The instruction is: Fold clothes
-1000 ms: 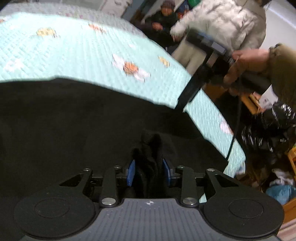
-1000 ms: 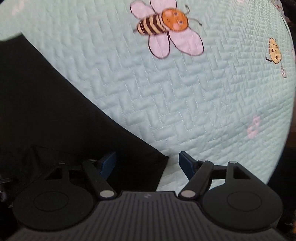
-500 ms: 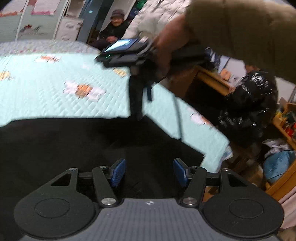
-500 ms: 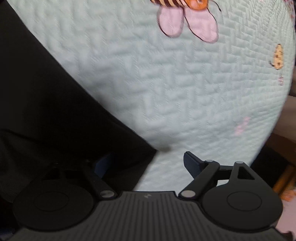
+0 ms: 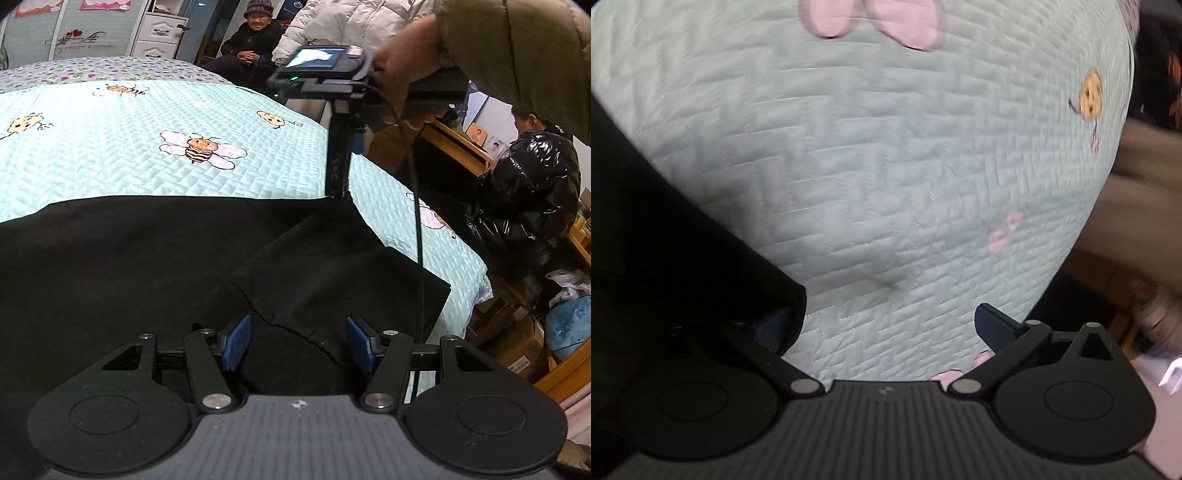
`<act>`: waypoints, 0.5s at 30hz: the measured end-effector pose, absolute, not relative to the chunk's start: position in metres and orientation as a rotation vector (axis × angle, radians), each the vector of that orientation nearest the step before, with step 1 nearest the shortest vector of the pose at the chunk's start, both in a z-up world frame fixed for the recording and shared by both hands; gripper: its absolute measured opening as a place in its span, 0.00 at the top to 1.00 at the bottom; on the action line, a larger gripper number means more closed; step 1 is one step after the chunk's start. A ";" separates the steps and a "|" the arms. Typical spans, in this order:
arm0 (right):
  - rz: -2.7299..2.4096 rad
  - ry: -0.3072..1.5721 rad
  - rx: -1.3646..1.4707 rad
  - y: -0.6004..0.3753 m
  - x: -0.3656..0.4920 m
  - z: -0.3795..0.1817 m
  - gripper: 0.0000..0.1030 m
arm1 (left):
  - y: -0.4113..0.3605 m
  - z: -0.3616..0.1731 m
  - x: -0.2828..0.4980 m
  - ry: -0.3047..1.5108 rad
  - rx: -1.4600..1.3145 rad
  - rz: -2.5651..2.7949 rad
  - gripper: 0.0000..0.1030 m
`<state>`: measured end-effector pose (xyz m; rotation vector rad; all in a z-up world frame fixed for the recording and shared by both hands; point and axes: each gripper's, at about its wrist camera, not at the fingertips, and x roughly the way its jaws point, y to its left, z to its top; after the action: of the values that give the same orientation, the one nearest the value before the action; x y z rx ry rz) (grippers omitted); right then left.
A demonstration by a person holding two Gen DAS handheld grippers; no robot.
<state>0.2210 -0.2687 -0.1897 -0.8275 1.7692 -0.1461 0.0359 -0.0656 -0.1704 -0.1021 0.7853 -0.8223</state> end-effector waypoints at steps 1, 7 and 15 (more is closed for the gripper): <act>-0.146 1.757 -0.791 -0.273 0.222 -0.186 0.01 | -0.066 -0.170 0.036 0.785 -0.098 -0.818 0.42; -0.398 1.564 -0.690 -0.318 0.231 -0.153 0.12 | -0.068 -0.170 0.035 0.786 -0.070 -0.810 0.42; -0.234 1.304 -0.369 -0.309 0.175 -0.112 0.13 | -0.055 -0.164 0.036 0.792 -0.128 -0.779 0.42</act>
<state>0.1753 -0.3093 -0.1125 -0.3692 1.3038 -0.2340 0.0356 -0.0547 -0.1635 -0.1285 0.7917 -0.7795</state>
